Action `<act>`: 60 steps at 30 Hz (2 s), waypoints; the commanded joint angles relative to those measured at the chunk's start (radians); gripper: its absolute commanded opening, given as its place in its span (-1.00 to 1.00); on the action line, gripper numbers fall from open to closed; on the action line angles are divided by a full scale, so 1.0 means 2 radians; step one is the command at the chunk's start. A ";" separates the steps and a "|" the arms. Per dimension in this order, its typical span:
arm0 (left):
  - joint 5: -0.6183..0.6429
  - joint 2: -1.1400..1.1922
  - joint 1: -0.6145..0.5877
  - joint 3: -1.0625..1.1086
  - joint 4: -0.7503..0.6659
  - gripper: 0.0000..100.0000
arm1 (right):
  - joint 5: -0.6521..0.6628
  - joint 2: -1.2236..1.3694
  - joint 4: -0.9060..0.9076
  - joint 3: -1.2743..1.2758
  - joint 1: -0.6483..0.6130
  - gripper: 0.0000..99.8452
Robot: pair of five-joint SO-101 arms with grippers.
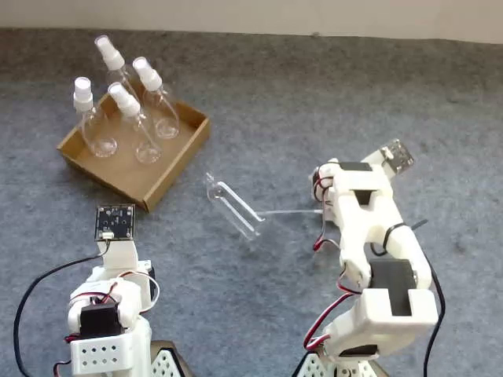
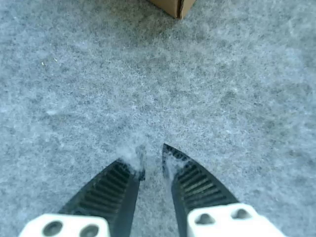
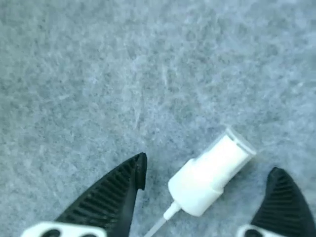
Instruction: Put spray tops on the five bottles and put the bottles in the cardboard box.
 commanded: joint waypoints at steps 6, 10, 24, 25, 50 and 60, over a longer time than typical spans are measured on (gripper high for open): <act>-0.004 -0.002 -0.004 0.010 0.003 -0.99 | 0.007 0.003 -0.012 -0.031 0.042 -0.94; -0.004 -0.002 -0.004 0.010 0.003 -0.99 | 0.074 0.002 -0.012 -0.036 0.047 -0.99; -0.004 -0.002 -0.004 0.010 0.003 -0.99 | 0.129 0.003 0.040 -0.012 0.043 -0.98; -0.004 -0.002 -0.004 0.010 0.003 -0.99 | 0.155 0.003 0.058 -0.008 0.043 -0.98; -0.004 -0.002 -0.004 0.010 0.003 -0.99 | 0.268 0.003 0.291 -0.033 0.035 -0.23; -0.004 -0.002 -0.004 0.010 0.003 -0.99 | 0.270 0.006 0.310 -0.069 0.033 -0.46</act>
